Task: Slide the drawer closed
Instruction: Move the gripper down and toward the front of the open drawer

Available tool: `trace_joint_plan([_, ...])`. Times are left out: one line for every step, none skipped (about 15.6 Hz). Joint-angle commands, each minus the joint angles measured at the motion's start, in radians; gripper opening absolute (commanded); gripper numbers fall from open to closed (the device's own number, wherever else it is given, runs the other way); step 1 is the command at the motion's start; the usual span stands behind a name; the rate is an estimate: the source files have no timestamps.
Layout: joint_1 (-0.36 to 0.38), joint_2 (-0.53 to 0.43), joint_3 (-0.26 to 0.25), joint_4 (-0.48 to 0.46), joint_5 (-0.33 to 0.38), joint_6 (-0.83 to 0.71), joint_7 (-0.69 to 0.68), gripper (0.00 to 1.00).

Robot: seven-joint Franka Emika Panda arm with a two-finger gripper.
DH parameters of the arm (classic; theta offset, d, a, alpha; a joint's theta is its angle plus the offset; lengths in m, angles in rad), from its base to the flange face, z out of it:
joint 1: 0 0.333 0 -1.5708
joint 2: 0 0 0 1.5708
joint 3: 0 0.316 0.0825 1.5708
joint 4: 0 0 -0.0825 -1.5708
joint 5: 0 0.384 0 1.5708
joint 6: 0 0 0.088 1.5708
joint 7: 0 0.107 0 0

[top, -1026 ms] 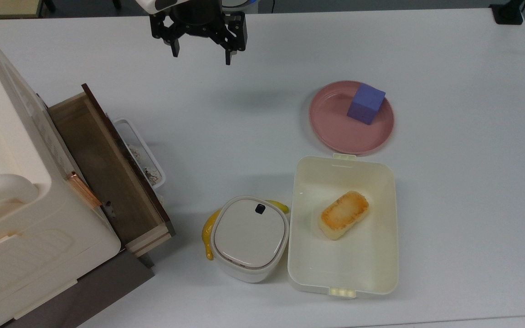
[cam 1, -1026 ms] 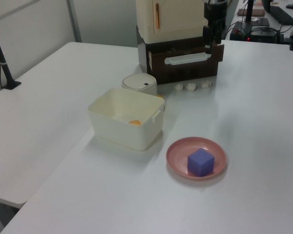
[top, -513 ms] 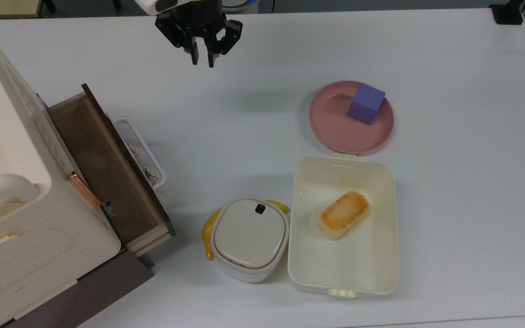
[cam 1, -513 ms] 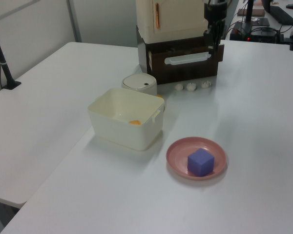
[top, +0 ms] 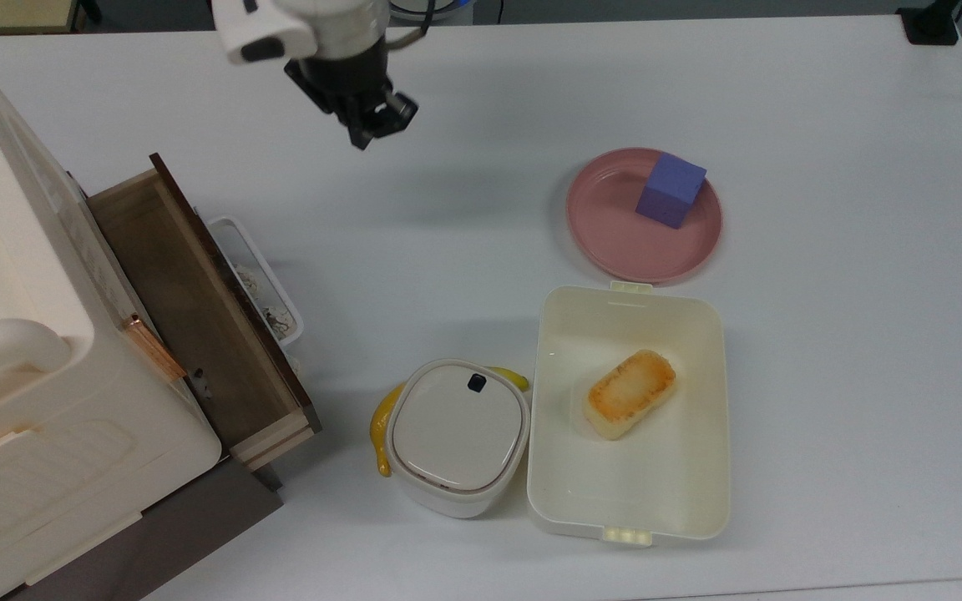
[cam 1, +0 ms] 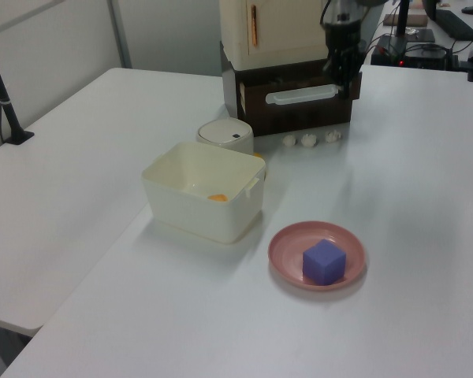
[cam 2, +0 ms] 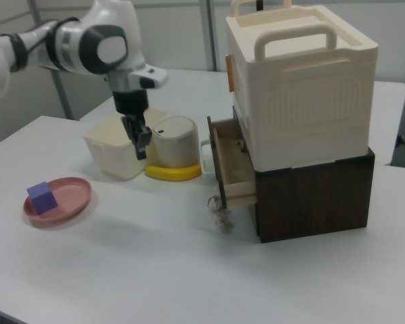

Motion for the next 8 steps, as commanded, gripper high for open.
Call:
trace_joint_plan([-0.042, 0.107, 0.007, 0.063, 0.008, 0.052, 0.153, 0.02])
trace_joint_plan([-0.051, 0.122, 0.007, 0.065, 0.005, 0.095, 0.183, 0.02])
trace_joint_plan([-0.061, 0.139, 0.007, 0.065, -0.006, 0.138, 0.200, 0.02])
trace_joint_plan([-0.071, 0.154, 0.007, 0.065, -0.015, 0.175, 0.210, 0.02])
trace_joint_plan([-0.079, 0.166, 0.007, 0.066, -0.020, 0.204, 0.226, 0.02])
trace_joint_plan([-0.087, 0.168, 0.002, 0.069, -0.020, 0.235, 0.238, 0.02])
trace_joint_plan([-0.094, 0.170, -0.001, 0.068, -0.020, 0.270, 0.244, 0.02])
trace_joint_plan([-0.101, 0.171, -0.003, 0.068, -0.021, 0.304, 0.244, 0.02])
